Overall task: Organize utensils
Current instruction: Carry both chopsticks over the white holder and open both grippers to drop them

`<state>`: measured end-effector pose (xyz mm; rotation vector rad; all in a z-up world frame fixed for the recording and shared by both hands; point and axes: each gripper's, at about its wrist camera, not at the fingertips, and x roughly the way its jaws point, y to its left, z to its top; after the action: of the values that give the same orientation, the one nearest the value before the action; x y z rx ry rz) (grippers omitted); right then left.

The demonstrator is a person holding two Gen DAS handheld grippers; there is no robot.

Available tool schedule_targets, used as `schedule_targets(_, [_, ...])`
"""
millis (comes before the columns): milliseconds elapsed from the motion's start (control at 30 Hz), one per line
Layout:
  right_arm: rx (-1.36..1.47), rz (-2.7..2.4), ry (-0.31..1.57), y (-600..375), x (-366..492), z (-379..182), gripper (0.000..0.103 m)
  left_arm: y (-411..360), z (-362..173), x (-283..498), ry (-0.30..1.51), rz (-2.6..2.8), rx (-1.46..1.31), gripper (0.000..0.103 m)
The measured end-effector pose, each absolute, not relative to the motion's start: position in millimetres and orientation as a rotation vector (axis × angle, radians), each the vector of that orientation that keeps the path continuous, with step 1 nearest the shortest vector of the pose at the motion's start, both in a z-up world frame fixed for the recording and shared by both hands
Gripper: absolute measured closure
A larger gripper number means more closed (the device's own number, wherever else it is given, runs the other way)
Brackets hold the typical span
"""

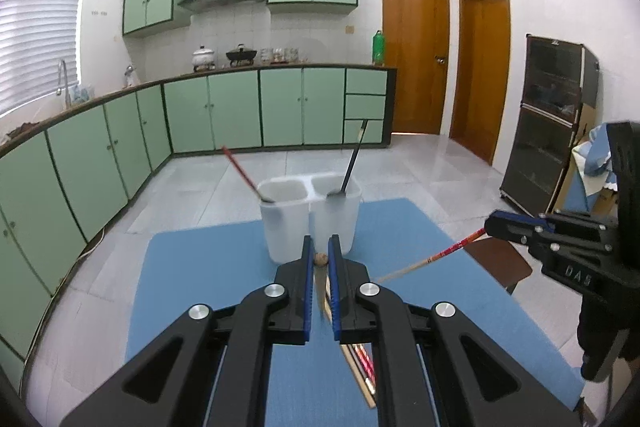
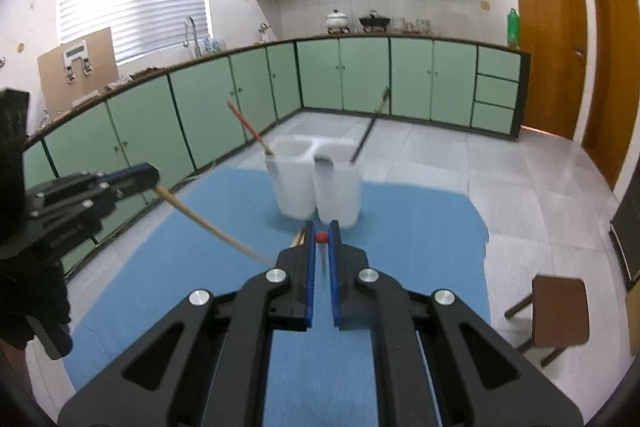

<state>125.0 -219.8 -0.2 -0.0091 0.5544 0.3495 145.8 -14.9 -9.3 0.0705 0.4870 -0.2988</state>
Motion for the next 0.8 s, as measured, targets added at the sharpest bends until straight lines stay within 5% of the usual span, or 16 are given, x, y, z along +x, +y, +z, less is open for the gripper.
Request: schedule_targets(800, [0.05, 0.436, 0.365, -224.0, 242.1, 151.6, 0.098, -23.4, 104.0, 235.5, 0.268, -0.344, 0.068, 0.096])
